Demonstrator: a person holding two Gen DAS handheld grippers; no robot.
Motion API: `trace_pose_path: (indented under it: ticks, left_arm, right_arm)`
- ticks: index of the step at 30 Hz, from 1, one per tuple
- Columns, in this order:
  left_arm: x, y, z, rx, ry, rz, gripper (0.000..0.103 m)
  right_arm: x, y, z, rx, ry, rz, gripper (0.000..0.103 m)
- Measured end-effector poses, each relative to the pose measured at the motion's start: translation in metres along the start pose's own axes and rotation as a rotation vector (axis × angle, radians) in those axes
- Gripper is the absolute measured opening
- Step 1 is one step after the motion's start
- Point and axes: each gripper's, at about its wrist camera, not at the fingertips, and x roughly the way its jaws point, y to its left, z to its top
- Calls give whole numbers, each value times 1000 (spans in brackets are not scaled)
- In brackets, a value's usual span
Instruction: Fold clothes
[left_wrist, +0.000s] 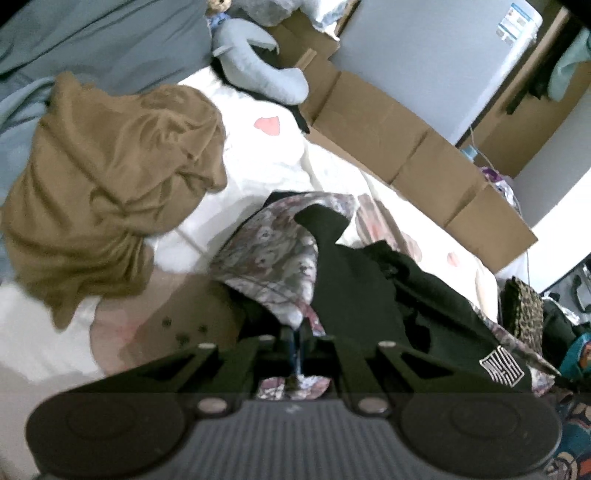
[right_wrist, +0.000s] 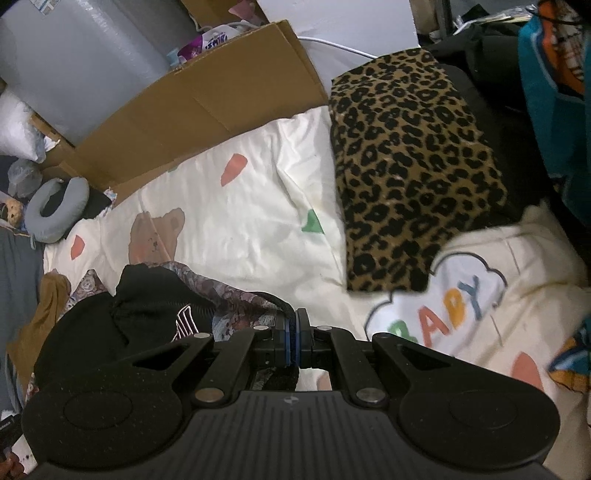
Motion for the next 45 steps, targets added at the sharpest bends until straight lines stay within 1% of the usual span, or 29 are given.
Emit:
trace_pose_path:
  ticks: [6, 13, 17, 21, 23, 26, 27, 30, 34, 38, 42, 45]
  left_arm:
    - [-22, 4, -30, -12, 58, 8, 2]
    - [-40, 8, -52, -17, 105, 15, 2]
    - [-47, 8, -66, -21, 137, 14, 2]
    - [-49, 17, -87, -57, 179, 32, 2]
    - [-49, 22, -93, -64, 216, 51, 2]
    - [-48, 30, -101, -71, 269, 81, 4]
    - [-51, 32, -101, -62, 276, 99, 4]
    - [-59, 37, -97, -49, 271, 136, 5]
    - [-62, 35, -80, -8, 240, 164, 8]
    - [-51, 22, -55, 53, 204, 163, 10]
    - [-34, 2, -26, 112, 168, 134, 11]
    - [-18, -10, -5, 131, 139, 103, 11]
  right_arm:
    - [-14, -15, -19, 12, 23, -20, 0]
    - [-38, -27, -35, 11, 24, -44, 0]
    - [-46, -35, -42, 11, 41, -63, 0]
    - [-42, -45, -51, 21, 71, -108, 1]
    - [-39, -50, -54, 26, 81, -127, 3]
    - [-38, -54, -55, 29, 88, -129, 3]
    - [-36, -53, -54, 25, 93, -126, 3]
    - [-32, -50, -50, 11, 99, -110, 4]
    - [-21, -39, -42, -13, 98, -87, 19]
    - [-10, -25, -32, -49, 85, -65, 19]
    - [7, -11, -22, -68, 84, -37, 19]
    - [20, -1, -15, -81, 85, -18, 19]
